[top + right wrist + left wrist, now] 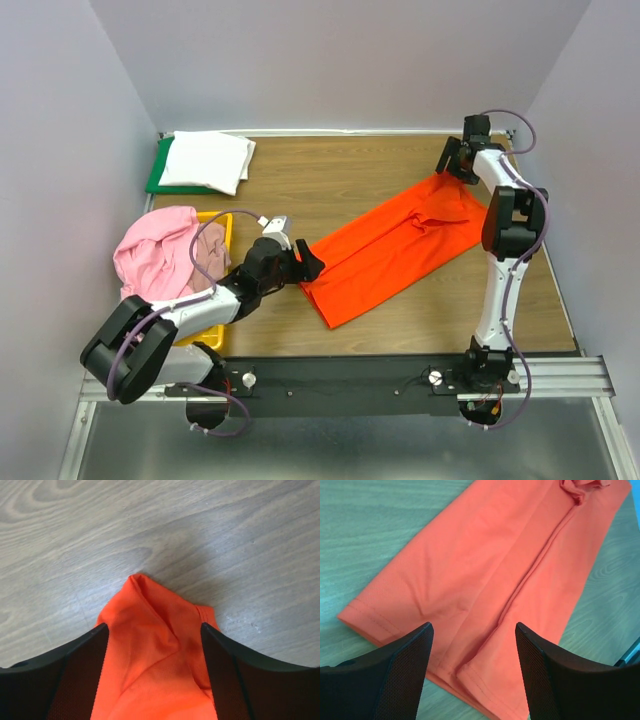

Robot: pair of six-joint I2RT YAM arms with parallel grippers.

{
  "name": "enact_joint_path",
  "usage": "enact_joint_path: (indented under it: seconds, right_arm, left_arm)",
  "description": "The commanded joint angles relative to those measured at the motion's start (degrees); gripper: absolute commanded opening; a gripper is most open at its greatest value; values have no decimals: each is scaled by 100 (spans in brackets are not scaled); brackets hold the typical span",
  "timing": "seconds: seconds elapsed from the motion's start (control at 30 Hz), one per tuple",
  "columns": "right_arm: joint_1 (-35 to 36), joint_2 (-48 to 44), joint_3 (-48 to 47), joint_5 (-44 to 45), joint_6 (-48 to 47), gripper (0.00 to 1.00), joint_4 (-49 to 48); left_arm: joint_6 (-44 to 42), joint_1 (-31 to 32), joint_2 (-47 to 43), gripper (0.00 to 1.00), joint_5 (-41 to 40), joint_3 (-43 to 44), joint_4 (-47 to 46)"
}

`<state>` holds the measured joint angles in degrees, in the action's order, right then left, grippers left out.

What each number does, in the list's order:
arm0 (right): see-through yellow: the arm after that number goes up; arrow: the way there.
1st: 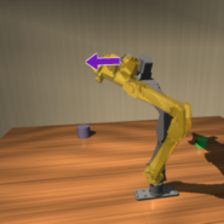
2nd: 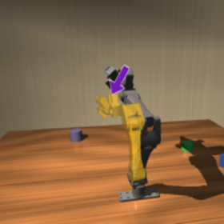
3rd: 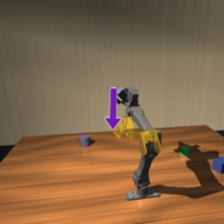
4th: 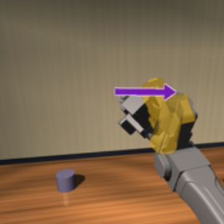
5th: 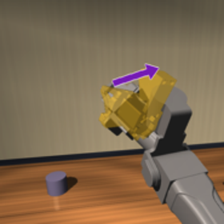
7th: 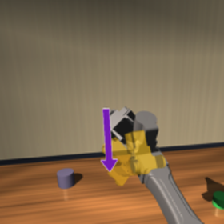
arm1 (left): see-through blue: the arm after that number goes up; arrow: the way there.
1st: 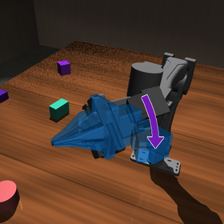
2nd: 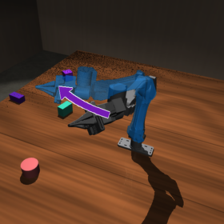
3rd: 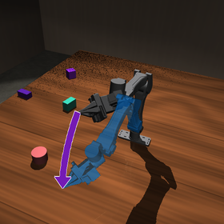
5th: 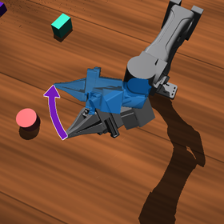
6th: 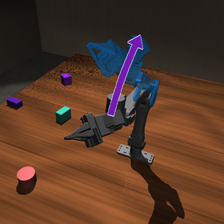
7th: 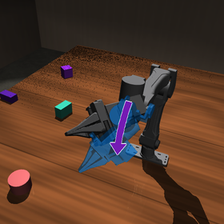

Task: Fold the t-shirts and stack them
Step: Fold the tshirt

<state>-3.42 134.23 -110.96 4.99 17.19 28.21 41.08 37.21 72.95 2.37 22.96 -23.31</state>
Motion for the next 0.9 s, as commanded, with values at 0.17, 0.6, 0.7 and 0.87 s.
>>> enact_joint_path:
  seconds: [0.17, 0.6, 0.7, 0.87]
  right_arm:
    - [43, -1434, 802, -464, -76, 86, 247]
    - [184, -2393, 3229, -1211, 276, 86, -17]
    - [184, -2288, 3335, -1246, 294, 86, -87]
    - [184, -1867, 3203, -1194, 302, 86, -105]
  left_arm:
    - [-864, 41, 412, 75, -184, 586, 318]
    - [-1551, 41, 1563, 75, -18, 666, -437]
    - [-1437, 49, 1705, 75, 18, 622, -455]
    - [-1226, 84, 1872, 75, 228, 429, -438]
